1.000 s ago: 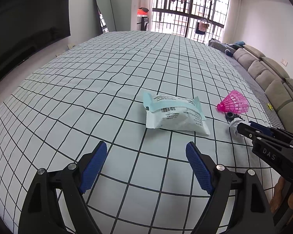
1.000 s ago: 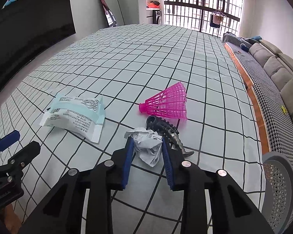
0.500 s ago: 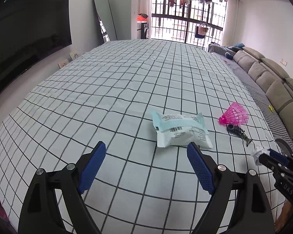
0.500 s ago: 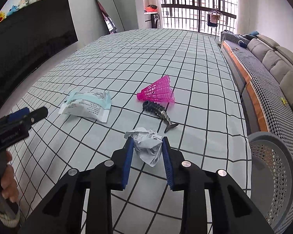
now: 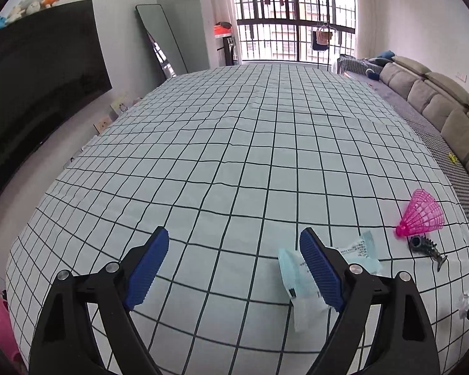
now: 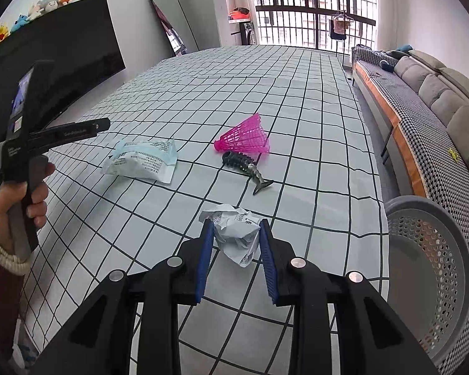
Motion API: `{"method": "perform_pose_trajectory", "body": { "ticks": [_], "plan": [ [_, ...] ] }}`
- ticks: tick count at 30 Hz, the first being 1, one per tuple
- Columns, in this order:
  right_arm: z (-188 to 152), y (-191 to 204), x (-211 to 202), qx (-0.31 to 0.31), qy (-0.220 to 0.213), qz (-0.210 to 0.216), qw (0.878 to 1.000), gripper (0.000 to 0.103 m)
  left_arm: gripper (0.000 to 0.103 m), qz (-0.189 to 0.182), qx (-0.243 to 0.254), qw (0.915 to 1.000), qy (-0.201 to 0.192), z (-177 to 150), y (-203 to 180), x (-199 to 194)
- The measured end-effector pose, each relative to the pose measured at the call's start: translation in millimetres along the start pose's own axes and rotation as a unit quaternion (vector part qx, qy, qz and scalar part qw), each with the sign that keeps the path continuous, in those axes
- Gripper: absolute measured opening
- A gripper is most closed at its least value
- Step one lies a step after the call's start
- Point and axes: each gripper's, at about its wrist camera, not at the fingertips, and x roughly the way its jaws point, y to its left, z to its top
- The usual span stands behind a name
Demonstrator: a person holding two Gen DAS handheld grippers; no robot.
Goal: Collect trash
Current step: 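Grasp the crumpled foil wrapper with the right gripper while the left gripper grasps the white-blue packet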
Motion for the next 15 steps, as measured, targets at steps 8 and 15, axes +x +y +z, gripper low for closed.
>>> {"method": "perform_pose_trajectory", "body": {
  "ticks": [8, 15],
  "plan": [
    [0, -2, -6, -0.001, -0.002, -0.003, 1.000, 0.029, 0.084, -0.005, 0.017, 0.9994, 0.029, 5, -9, 32],
    [0, -6, -14, 0.005, -0.010, 0.000, 1.000, 0.029, 0.084, -0.024, 0.045, 0.9979, 0.039, -23, -22, 18]
  ]
}}
